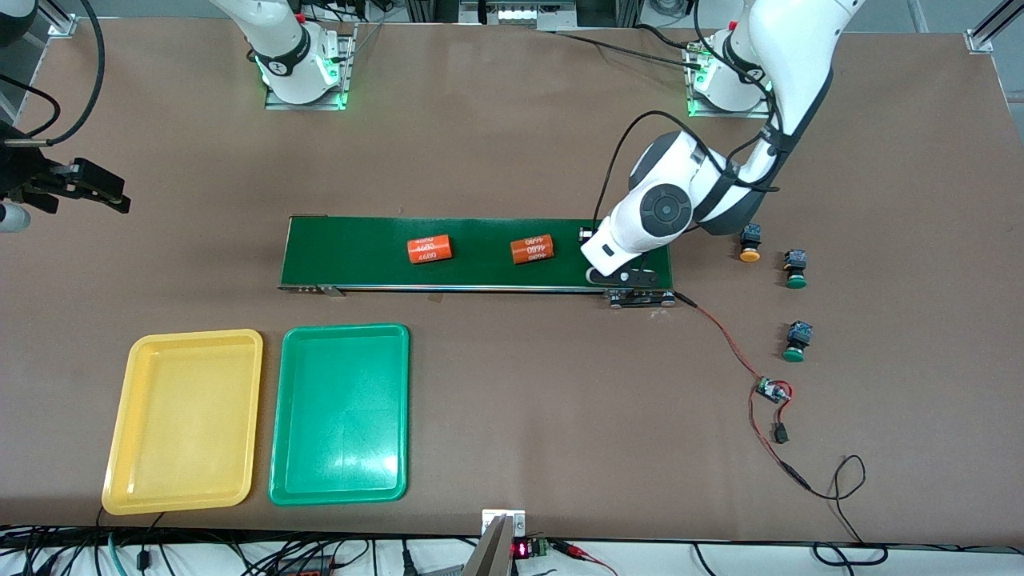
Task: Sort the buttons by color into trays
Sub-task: 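Set the yellow button on the belt and withdraw the left gripper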
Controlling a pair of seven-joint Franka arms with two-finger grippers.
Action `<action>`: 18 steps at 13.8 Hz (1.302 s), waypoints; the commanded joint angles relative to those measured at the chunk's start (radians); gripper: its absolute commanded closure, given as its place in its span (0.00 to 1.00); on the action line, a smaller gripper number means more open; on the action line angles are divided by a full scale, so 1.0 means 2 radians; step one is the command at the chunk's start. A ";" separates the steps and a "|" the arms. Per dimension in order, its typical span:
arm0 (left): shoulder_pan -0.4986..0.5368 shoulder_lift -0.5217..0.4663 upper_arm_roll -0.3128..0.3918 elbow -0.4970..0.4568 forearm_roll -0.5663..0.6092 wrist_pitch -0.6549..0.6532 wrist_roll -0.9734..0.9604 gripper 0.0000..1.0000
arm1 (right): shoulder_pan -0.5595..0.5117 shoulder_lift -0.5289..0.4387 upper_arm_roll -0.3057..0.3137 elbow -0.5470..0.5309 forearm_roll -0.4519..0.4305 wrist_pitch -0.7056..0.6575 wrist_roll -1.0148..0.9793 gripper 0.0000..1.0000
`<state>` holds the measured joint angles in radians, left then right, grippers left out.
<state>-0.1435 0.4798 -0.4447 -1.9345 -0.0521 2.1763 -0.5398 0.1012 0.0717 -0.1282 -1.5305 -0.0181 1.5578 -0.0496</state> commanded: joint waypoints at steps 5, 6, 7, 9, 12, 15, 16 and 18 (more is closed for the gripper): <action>0.020 -0.038 0.008 0.047 0.000 -0.099 -0.013 0.00 | -0.002 -0.001 0.001 0.003 0.007 -0.005 0.000 0.00; 0.021 -0.038 0.021 0.071 0.003 -0.144 -0.013 0.00 | -0.002 0.000 0.001 0.003 0.007 -0.005 0.003 0.00; 0.021 -0.037 0.043 0.087 0.003 -0.180 -0.012 0.00 | -0.004 0.000 0.001 0.004 0.007 -0.004 0.003 0.00; 0.023 -0.037 0.089 0.089 0.004 -0.209 -0.011 0.00 | -0.005 0.000 -0.001 0.006 0.006 -0.005 0.000 0.00; 0.029 -0.036 0.135 0.081 0.015 -0.225 0.062 0.00 | -0.003 -0.001 -0.001 0.007 0.006 -0.005 -0.004 0.00; 0.033 -0.036 0.175 0.055 0.019 -0.224 0.166 0.00 | 0.000 -0.001 0.001 0.007 0.006 -0.004 -0.004 0.00; 0.033 -0.038 0.183 0.036 0.027 -0.221 0.187 0.00 | 0.000 -0.001 0.001 0.007 0.006 -0.003 -0.004 0.00; 0.038 -0.050 0.184 0.005 0.050 -0.216 0.208 0.00 | -0.001 -0.001 0.001 0.007 0.006 -0.004 -0.005 0.00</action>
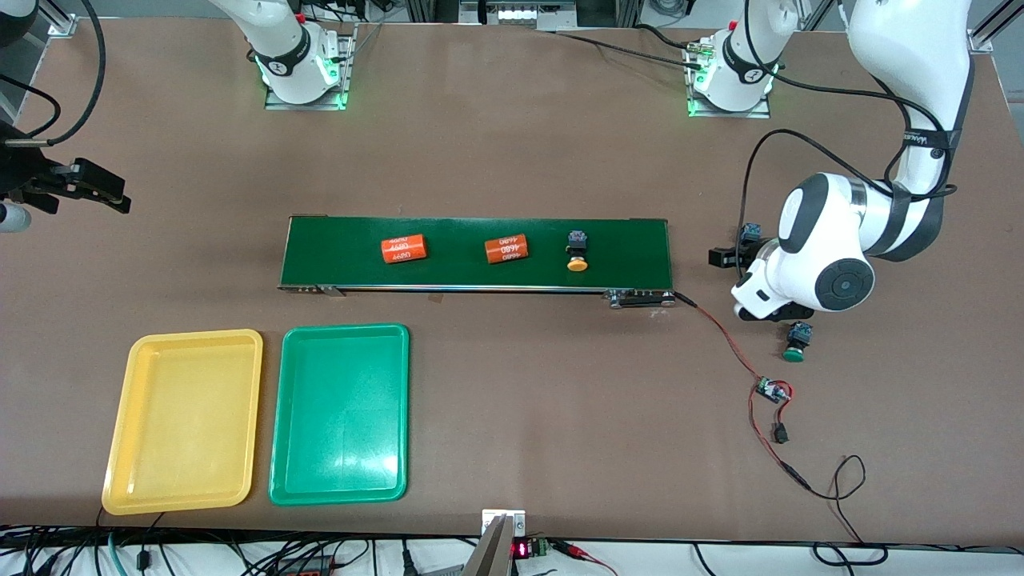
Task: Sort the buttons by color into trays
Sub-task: 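Set the yellow button on the belt and withdraw the left gripper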
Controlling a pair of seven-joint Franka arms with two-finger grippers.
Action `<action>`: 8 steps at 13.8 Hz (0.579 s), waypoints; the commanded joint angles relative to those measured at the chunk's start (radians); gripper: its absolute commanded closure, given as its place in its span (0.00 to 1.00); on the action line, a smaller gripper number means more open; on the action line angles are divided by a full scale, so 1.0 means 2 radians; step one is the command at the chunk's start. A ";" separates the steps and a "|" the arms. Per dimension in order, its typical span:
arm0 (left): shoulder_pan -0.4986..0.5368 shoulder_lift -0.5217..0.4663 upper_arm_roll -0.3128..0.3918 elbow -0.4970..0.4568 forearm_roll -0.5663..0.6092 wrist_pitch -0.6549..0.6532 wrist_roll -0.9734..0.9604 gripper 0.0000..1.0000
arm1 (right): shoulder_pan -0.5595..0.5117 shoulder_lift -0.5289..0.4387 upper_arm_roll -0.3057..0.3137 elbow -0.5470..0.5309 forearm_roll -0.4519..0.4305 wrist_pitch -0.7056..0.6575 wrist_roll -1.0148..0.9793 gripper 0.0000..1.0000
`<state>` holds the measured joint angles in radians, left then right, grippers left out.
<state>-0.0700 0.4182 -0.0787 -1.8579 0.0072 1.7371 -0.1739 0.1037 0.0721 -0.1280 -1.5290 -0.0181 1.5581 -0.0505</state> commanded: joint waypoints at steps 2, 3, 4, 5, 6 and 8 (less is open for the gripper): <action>0.004 -0.037 0.001 -0.067 0.025 0.023 0.037 0.00 | -0.002 -0.001 0.000 0.006 0.006 -0.004 -0.005 0.00; 0.009 -0.044 0.001 -0.089 0.025 0.045 0.048 0.00 | -0.002 -0.002 0.000 0.006 0.006 -0.004 -0.005 0.00; 0.015 -0.049 0.001 -0.108 0.025 0.067 0.061 0.00 | -0.003 -0.002 0.000 0.006 0.006 -0.004 -0.004 0.00; 0.019 -0.052 0.001 -0.130 0.025 0.094 0.074 0.00 | -0.004 -0.001 0.000 0.006 0.007 -0.003 -0.003 0.00; 0.020 -0.058 0.001 -0.149 0.025 0.116 0.076 0.00 | -0.004 -0.001 0.000 0.006 0.007 -0.003 -0.003 0.00; 0.021 -0.061 0.001 -0.184 0.024 0.161 0.078 0.00 | -0.004 -0.001 0.000 0.006 0.006 -0.004 -0.003 0.00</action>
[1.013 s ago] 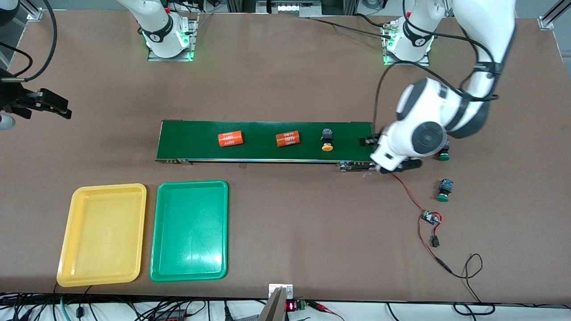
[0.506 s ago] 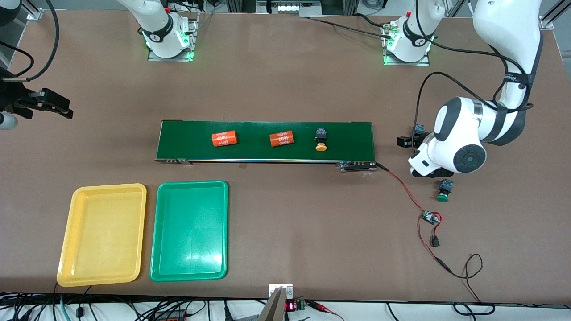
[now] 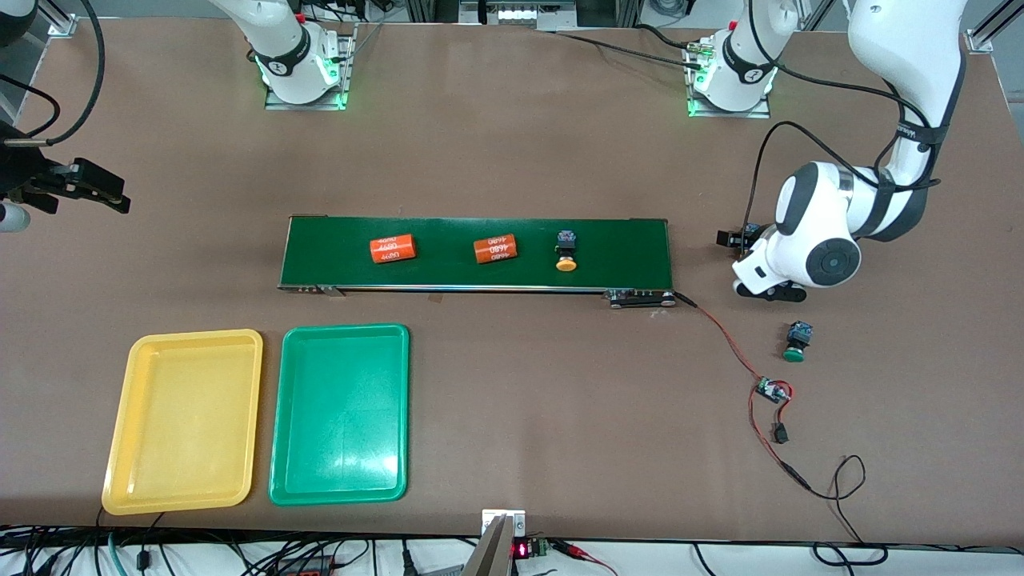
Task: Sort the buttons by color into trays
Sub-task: 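Grasp another yellow button with the left gripper and place it on the belt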
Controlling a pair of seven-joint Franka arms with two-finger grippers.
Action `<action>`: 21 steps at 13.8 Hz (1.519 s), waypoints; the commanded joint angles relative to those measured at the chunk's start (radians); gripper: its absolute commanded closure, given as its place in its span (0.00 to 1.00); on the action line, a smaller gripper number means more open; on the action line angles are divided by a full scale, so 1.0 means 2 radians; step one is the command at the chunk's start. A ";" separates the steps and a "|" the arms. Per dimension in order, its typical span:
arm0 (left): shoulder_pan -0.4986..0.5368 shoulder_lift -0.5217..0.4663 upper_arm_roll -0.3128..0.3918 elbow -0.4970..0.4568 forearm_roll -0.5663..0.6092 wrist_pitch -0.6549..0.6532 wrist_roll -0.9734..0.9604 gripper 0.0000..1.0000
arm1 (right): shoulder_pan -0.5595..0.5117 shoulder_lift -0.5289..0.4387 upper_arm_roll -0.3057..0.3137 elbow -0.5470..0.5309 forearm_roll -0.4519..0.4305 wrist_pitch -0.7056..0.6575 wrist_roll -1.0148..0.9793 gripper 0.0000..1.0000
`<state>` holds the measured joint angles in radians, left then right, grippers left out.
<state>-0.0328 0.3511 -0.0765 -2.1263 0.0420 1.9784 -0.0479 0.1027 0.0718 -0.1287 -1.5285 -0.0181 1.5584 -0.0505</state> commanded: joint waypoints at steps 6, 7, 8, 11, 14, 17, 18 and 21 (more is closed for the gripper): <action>0.006 -0.027 0.004 -0.077 0.016 0.089 0.045 0.00 | -0.003 0.000 0.000 0.006 0.007 -0.005 -0.003 0.00; 0.006 -0.027 0.004 -0.077 0.027 0.089 0.045 0.00 | -0.003 0.000 0.001 0.006 0.007 -0.004 -0.003 0.00; 0.008 -0.026 0.008 -0.077 0.042 0.089 0.045 0.00 | -0.003 0.000 0.001 0.006 0.007 -0.005 -0.003 0.00; 0.009 -0.021 0.011 -0.078 0.050 0.093 0.045 0.01 | -0.003 0.000 0.000 0.006 0.007 -0.005 -0.003 0.00; 0.009 -0.011 0.011 -0.093 0.050 0.132 0.045 0.33 | -0.001 0.001 0.001 0.006 0.008 -0.005 -0.003 0.00; 0.013 0.000 0.012 -0.095 0.050 0.144 0.045 0.48 | -0.001 0.002 0.001 0.006 0.007 -0.005 -0.004 0.00; 0.014 -0.002 0.012 -0.094 0.050 0.139 0.044 0.57 | -0.001 0.002 0.001 0.006 0.007 -0.005 -0.004 0.00; 0.015 -0.033 0.007 -0.071 0.045 0.096 0.034 0.69 | 0.000 0.002 0.001 0.005 0.007 -0.006 -0.004 0.00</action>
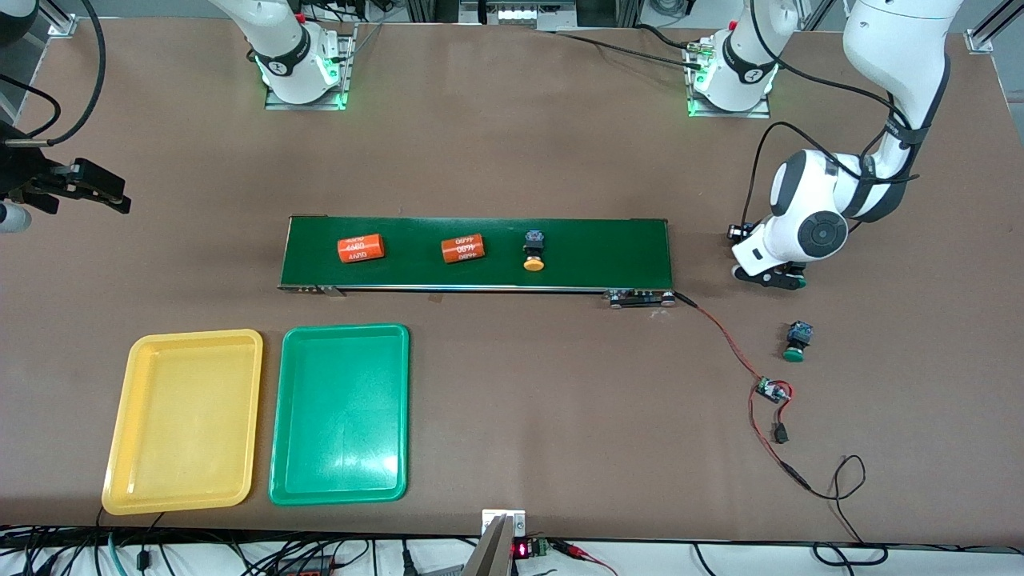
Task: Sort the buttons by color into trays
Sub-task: 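Grasp another yellow button with the left gripper and place it on the belt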
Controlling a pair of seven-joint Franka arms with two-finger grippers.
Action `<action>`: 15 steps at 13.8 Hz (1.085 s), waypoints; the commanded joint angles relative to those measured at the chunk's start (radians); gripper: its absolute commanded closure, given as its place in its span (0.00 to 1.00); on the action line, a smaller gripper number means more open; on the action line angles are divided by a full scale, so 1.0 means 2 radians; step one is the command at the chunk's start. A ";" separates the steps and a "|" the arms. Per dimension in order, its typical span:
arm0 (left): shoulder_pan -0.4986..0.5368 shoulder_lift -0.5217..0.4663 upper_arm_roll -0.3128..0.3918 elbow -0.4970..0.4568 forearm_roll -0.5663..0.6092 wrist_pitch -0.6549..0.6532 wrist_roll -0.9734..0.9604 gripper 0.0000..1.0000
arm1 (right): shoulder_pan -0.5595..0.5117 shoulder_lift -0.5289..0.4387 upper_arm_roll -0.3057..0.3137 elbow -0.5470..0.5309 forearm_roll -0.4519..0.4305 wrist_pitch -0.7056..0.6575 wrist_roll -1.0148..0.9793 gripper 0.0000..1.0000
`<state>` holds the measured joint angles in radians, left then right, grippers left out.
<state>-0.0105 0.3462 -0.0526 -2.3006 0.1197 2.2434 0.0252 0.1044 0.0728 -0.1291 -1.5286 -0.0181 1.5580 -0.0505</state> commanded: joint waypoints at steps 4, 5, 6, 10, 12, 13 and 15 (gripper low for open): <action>-0.002 -0.028 -0.068 0.135 -0.039 -0.179 -0.061 0.69 | -0.002 0.005 0.002 0.005 0.007 -0.005 -0.004 0.00; -0.003 -0.027 -0.088 0.143 -0.065 -0.178 -0.079 0.69 | -0.002 0.005 0.002 0.005 0.007 -0.005 -0.005 0.00; -0.004 -0.018 -0.107 0.157 -0.091 -0.175 -0.096 0.69 | -0.002 0.005 0.002 0.005 0.007 -0.005 -0.005 0.00; -0.027 0.022 -0.163 0.187 -0.129 -0.095 -0.175 0.69 | -0.002 0.005 0.002 0.005 0.007 -0.005 -0.003 0.00; -0.045 0.045 -0.166 0.186 -0.128 -0.051 -0.192 0.69 | 0.000 0.004 0.002 0.005 0.006 -0.005 -0.005 0.00; -0.051 0.054 -0.168 0.186 -0.127 -0.036 -0.193 0.69 | 0.000 0.004 0.002 0.005 0.006 -0.005 -0.005 0.00; -0.055 0.062 -0.174 0.184 -0.127 -0.020 -0.193 0.50 | 0.000 0.004 0.002 0.005 0.005 -0.005 -0.005 0.00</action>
<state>-0.1169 0.4510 -0.3922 -1.9577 -0.1209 2.1934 -0.3515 0.1060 0.0837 -0.1273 -1.5287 -0.0181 1.5580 -0.0507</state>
